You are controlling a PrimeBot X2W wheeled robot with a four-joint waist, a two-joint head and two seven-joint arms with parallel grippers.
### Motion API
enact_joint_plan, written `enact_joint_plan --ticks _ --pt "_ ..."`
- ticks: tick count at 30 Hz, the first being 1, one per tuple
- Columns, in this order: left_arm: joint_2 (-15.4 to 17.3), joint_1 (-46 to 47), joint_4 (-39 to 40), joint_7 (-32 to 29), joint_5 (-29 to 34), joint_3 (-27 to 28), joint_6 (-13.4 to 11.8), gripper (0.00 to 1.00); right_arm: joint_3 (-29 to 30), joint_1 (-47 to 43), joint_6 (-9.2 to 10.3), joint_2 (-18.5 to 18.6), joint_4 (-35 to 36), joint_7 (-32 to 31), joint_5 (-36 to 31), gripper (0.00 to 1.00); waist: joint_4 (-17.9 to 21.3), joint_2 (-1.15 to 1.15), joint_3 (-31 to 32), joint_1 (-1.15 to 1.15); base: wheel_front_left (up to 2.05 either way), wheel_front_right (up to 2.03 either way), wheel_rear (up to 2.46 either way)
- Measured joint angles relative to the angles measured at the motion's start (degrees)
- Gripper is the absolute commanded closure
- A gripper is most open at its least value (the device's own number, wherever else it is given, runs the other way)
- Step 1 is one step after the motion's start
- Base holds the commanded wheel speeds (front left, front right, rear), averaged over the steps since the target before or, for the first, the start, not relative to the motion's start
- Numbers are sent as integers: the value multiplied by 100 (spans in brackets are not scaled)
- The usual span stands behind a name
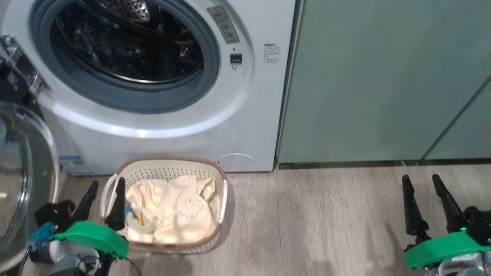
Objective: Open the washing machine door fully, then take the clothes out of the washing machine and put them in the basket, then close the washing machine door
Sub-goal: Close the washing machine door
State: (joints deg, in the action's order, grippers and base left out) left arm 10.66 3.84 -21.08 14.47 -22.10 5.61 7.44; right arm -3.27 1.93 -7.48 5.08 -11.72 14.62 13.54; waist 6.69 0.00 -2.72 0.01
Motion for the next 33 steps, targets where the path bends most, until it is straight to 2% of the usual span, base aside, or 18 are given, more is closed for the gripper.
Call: enact_joint_plan --ticks 8,15,23,33 --pt "1 -3 36 0 -25 13 0 0 3 -21 0 -1 0 0 0 0 -8 0 -4 -2 -202 196 6" --pt "-3 -13 68 0 -22 9 0 0 27 -39 0 -1 0 0 0 0 -40 0 -5 -2 -118 118 0" --pt "-73 -24 185 0 0 137 0 0 54 -38 0 -2 7 0 0 0 -109 0 -7 -1 -26 26 0" --pt "-96 -21 180 0 -10 175 0 0 73 -40 0 -4 7 0 0 0 -464 0 25 -1 0 0 0"
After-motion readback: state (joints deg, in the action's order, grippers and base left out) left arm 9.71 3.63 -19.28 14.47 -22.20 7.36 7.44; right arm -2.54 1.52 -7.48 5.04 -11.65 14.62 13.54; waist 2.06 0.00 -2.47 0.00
